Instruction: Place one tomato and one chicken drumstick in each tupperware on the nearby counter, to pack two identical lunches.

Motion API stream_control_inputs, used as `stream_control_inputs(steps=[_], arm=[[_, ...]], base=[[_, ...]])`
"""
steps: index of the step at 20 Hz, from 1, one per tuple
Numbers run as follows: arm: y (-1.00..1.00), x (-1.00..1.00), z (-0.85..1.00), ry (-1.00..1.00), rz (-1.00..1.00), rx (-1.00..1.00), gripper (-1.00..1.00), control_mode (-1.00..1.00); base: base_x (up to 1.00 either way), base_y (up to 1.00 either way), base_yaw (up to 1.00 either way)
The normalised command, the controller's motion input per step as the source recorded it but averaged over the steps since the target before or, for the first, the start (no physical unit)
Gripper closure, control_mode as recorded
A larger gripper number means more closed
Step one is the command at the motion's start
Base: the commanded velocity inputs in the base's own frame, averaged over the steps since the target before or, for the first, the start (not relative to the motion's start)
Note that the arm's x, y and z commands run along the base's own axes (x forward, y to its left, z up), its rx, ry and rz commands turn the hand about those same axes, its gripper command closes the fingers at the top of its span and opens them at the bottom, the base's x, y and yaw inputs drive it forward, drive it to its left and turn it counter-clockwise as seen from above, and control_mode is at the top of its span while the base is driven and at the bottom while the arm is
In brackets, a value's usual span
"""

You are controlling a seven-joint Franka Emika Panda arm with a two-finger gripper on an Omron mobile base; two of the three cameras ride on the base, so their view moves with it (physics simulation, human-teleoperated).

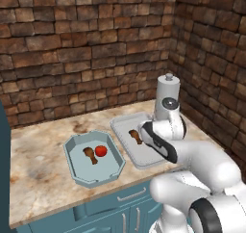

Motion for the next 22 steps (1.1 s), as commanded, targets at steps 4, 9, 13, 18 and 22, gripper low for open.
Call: stream_control_inputs(steps=[4, 9, 13, 18, 22], arm=[[0.13, -0.76, 0.71, -0.13, 0.02, -0.09, -1.0, -1.0], [0.3, -0.48, 0.87, -0.21, 0.01, -0.1, -1.0, -1.0], [0.27, -0.45, 0.95, -0.25, 0.01, -0.06, -1.0, -1.0], [0.2, -0.51, 0.94, -0.22, 0.0, -0.03, -1.0, -1.0], [0.21, -0.45, 0.73, -0.19, 0.0, -0.03, -1.0, -1.0]], base=[[0.0, 0.0, 0.0], [0.0, 0.0, 0.0], [0.0, 0.0, 0.0], [0.0, 0.0, 0.0], [0.0, 0.0, 0.0]])
